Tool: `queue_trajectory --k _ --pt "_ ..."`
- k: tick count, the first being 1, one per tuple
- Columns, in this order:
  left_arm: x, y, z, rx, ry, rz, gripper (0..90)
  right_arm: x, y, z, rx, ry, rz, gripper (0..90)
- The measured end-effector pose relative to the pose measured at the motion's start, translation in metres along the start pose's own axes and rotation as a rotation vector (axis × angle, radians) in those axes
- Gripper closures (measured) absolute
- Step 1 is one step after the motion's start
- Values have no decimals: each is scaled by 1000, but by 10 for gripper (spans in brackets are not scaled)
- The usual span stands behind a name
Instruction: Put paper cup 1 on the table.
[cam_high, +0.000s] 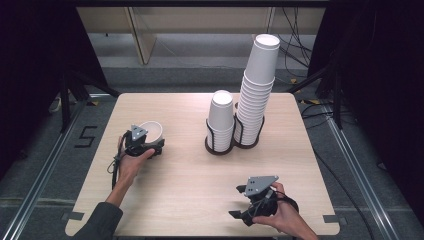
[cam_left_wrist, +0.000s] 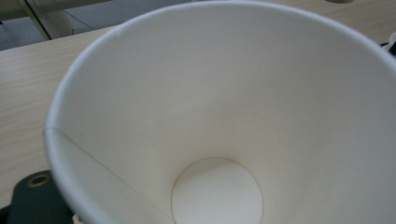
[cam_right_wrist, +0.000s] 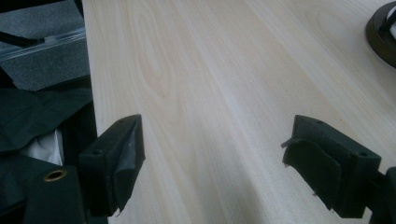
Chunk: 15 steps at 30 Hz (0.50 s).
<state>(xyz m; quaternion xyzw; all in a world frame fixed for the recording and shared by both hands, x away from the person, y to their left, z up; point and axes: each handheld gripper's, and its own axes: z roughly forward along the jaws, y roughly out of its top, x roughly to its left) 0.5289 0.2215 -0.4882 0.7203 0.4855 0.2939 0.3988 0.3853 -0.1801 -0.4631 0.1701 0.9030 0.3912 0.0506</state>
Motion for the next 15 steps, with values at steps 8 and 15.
queue_trajectory --k 8,15 --pt "4 -11 -2 14 -7 -13 143 0 -1 0 -2 1 4 193" --pt "8 -15 -14 31 5 -30 143 0 -2 -1 -13 -6 8 190"
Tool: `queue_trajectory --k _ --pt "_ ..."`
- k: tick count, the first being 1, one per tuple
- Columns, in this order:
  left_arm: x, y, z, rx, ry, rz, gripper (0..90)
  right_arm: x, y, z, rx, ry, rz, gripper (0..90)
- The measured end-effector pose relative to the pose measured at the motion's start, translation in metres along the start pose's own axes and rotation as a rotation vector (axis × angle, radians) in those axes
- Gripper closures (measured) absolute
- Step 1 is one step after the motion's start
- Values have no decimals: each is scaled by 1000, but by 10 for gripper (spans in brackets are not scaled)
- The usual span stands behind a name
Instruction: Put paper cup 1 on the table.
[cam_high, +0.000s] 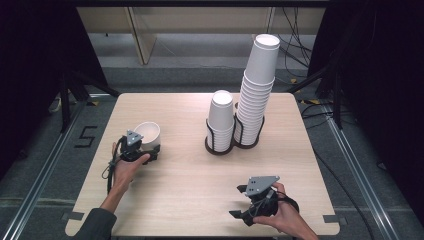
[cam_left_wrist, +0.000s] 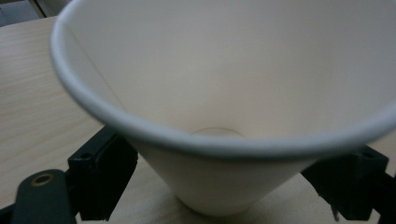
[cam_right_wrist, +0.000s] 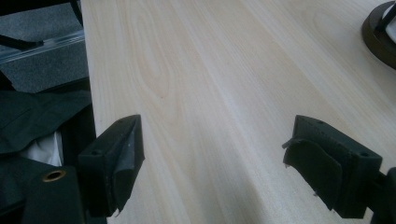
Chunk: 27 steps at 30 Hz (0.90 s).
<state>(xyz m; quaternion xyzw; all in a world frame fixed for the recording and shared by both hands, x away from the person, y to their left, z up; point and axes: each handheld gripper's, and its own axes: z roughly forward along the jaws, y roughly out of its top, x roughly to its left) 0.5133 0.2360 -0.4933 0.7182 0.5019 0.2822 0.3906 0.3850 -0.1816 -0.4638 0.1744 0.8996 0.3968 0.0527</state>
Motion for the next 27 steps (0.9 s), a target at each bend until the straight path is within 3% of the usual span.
queue_trajectory --k 9,10,13,17,21,23,27 --pt "6 -6 -9 46 21 -10 144 0 0 -2 -8 -2 -2 191" --pt "6 -8 -11 44 26 -32 144 0 0 -3 -7 -6 -8 191" --pt "4 -11 -19 60 4 -37 144 -1 0 -3 -13 -6 3 192" --pt "-1 -12 -29 61 5 -37 144 -2 0 -4 -31 -8 6 192" --pt "-8 -15 -41 37 -10 -38 144 -3 1 -7 -36 -30 20 196" --pt "-15 -18 -52 20 -37 -36 144 -6 0 -10 -47 -56 51 199" --pt "-23 -20 -64 -1 -51 -39 144 -10 -1 -13 -64 -89 87 199"
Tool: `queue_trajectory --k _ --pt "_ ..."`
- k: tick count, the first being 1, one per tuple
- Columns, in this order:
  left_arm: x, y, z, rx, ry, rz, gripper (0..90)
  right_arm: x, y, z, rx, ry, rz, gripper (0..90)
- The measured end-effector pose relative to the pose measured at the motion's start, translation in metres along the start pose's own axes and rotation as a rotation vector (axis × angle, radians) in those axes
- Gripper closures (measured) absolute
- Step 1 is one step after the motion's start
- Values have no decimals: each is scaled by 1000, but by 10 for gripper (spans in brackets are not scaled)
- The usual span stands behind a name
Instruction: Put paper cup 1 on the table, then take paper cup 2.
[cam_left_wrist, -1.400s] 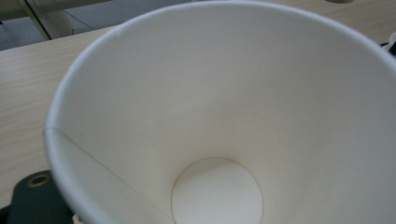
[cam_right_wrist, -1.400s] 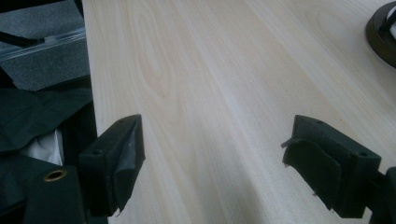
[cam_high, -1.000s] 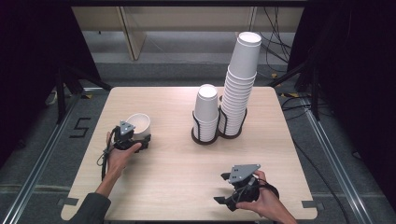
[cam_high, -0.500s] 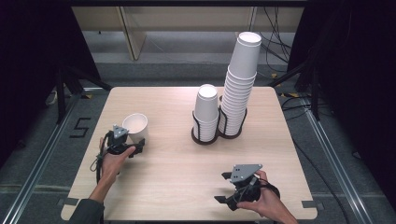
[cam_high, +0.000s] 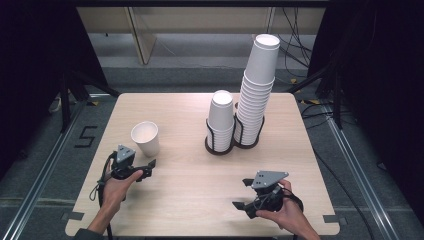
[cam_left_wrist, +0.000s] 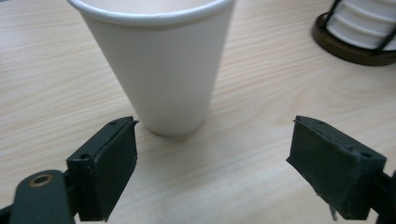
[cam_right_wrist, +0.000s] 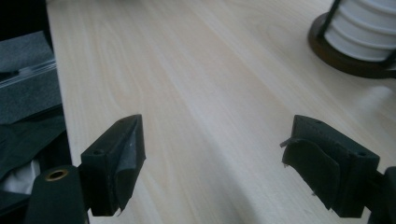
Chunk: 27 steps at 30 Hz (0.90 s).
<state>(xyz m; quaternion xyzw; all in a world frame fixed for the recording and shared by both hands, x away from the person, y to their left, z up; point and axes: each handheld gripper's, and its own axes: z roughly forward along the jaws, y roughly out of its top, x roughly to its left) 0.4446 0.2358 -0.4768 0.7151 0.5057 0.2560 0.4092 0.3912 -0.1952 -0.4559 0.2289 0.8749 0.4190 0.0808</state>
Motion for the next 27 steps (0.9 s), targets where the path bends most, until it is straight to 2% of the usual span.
queue_trajectory --k 2,3,5,8,9,11,13,15,16,17,18,19,21,24,25,26,27 --pt "-6 -1 -7 -15 -33 -5 144 -2 0 -2 -10 -17 19 199" --pt "-13 -3 -15 -44 -51 -5 144 -5 -1 -4 -22 -31 27 200" --pt "-16 -4 -19 -50 -53 -9 144 -5 -1 -5 -23 -36 40 199" --pt "-26 -8 -28 -76 -109 -3 144 -8 -1 -8 -34 -46 58 199" --pt "-32 -13 -34 -101 -134 -12 144 -8 -2 -9 -44 -69 72 199" --pt "-35 -15 -37 -106 -141 -20 143 -10 -2 -10 -46 -73 61 201" --pt "-41 -20 -42 -110 -158 -14 143 -10 -2 -11 -61 -83 85 202" --pt "-46 -24 -46 -112 -158 3 143 -13 -3 -15 -72 -101 105 203" --pt "-46 -24 -46 -112 -158 3 143 -13 -3 -15 -72 -101 105 203" --pt "-48 -26 -47 -111 -157 8 143 -16 -4 -15 -78 -108 78 204" --pt "-50 -28 -47 -115 -163 10 144 -15 -5 -15 -73 -108 96 206" --pt "-51 -30 -49 -107 -160 18 144 -18 -6 -16 -77 -123 88 207" --pt "-57 -36 -50 -110 -167 25 143 -18 -8 -16 -65 -115 118 208" --pt "-60 -39 -52 -95 -178 34 144 -19 -9 -16 -69 -120 128 208" --pt "-60 -40 -53 -96 -186 44 144 -20 -9 -16 -78 -137 119 208" --pt "-60 -41 -53 -99 -188 49 144 -21 -8 -17 -80 -123 115 208" --pt "-61 -43 -56 -105 -182 54 144 -23 -8 -20 -88 -134 124 208"
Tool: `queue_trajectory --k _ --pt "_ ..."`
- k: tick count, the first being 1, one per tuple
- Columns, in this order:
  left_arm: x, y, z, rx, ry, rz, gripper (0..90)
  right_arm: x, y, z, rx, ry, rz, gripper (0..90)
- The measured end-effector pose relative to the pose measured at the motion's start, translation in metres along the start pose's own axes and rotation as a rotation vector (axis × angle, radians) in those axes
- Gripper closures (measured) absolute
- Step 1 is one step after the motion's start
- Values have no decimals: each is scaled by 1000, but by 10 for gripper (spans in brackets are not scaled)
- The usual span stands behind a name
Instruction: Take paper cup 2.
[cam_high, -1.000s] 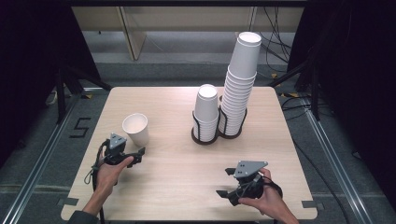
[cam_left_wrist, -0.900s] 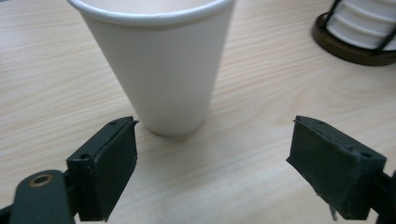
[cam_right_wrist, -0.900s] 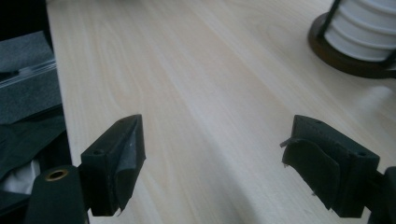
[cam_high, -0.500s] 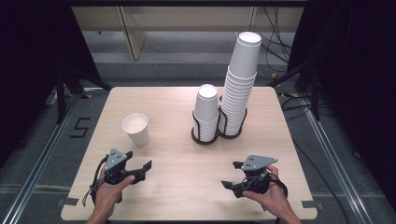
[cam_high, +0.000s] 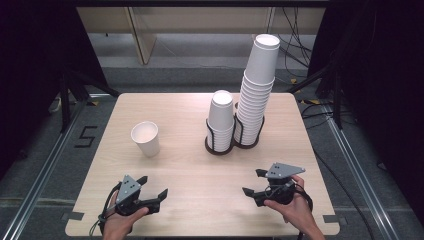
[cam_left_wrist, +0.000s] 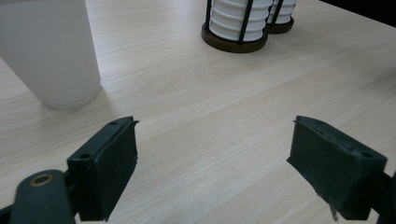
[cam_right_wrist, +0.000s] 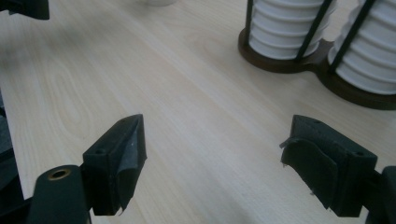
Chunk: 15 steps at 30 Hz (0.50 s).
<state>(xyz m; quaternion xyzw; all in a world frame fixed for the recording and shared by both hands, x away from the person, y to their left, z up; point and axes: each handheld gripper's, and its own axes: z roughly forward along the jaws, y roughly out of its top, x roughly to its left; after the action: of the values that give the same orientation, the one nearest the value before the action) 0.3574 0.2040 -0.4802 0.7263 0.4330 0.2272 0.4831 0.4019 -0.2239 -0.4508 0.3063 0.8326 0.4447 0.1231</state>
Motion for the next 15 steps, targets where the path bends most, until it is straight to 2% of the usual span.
queue_trajectory --k 2,3,4,6,10,11,12,15 --pt "-1 -1 -2 7 9 2 144 -1 1 -2 -2 -4 8 207" --pt "-2 -2 -3 -10 6 -5 143 -2 2 -5 -8 -15 5 207" --pt "-4 -3 -5 -3 10 -5 144 -6 5 -11 -33 -15 35 203" --pt "-7 -6 -5 -1 -12 -4 144 -6 6 -14 -41 -18 49 204" --pt "-15 -9 -5 14 -36 17 144 -12 12 -23 -64 -61 33 199" --pt "-16 -10 -4 11 -42 15 144 -13 15 -26 -73 -71 52 198" --pt "-18 -11 -5 20 -45 17 144 -15 18 -29 -73 -79 39 196" --pt "-23 -13 -5 12 -65 7 144 -17 21 -31 -95 -73 64 194"
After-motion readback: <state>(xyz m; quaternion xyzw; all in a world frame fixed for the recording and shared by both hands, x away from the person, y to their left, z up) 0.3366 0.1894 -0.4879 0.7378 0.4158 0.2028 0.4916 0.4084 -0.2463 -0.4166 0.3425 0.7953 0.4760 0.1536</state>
